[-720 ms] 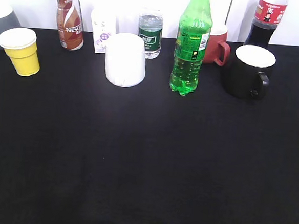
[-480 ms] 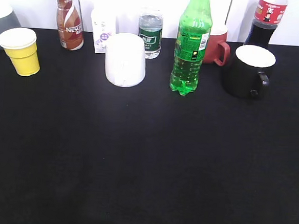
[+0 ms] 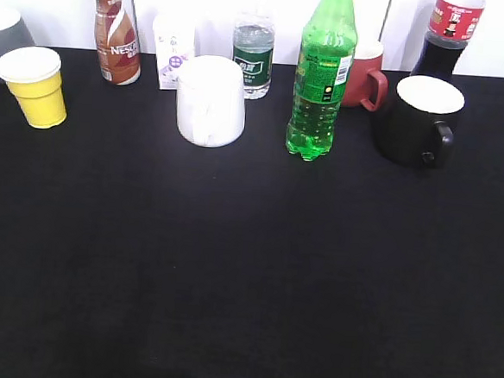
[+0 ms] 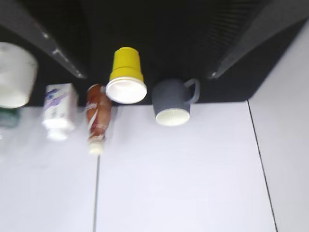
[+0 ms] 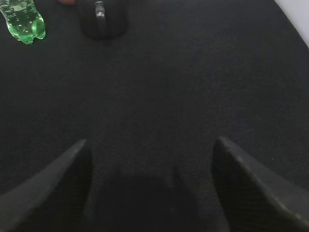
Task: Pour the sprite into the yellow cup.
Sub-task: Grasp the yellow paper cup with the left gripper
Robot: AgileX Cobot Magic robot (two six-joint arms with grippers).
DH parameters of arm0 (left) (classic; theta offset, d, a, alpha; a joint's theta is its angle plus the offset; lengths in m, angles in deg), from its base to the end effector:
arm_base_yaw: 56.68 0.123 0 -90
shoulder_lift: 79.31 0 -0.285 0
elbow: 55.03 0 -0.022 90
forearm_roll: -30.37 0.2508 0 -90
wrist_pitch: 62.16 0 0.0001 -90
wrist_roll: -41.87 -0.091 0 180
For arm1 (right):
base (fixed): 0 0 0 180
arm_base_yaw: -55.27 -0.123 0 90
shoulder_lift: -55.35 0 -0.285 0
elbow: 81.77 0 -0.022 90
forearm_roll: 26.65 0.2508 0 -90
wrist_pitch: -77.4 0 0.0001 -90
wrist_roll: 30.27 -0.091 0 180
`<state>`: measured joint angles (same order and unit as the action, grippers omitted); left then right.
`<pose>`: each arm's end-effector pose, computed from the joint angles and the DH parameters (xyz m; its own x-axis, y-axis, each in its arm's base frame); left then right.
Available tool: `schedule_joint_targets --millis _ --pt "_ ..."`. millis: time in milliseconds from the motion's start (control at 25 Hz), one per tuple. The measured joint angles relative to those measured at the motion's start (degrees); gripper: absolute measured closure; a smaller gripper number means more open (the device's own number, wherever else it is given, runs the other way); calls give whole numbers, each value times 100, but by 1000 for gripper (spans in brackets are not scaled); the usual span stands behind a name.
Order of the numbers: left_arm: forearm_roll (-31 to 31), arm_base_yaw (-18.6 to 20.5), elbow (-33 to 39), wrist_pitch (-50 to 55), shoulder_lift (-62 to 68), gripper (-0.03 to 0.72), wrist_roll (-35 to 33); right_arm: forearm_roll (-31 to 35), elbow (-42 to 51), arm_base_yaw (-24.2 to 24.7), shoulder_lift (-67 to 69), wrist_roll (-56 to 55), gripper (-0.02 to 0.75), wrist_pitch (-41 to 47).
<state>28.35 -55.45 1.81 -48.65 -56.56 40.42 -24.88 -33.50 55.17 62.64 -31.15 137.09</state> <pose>0.0707 0.0008 0.2952 -0.0538 -0.0101 -0.9985 -0.0137 0.9999 -0.0094 -0.0061 0.0024 0.2803 -0.4270 0.0302 -0.9038 -0.0127 0.9991 0.0394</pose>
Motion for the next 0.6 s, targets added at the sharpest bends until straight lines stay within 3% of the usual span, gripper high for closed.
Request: schedule_joint_targets --millis 120,360,600 --pt "-37 0 864 -2445 1575 138 0 0 0 0 0 0 152 0" --pt "351 -151 915 -5411 4978 87 0 0 0 0 0 0 152 0" --pt "1014 -194 -86 -6267 7561 65 0 0 0 0 0 0 152 0"
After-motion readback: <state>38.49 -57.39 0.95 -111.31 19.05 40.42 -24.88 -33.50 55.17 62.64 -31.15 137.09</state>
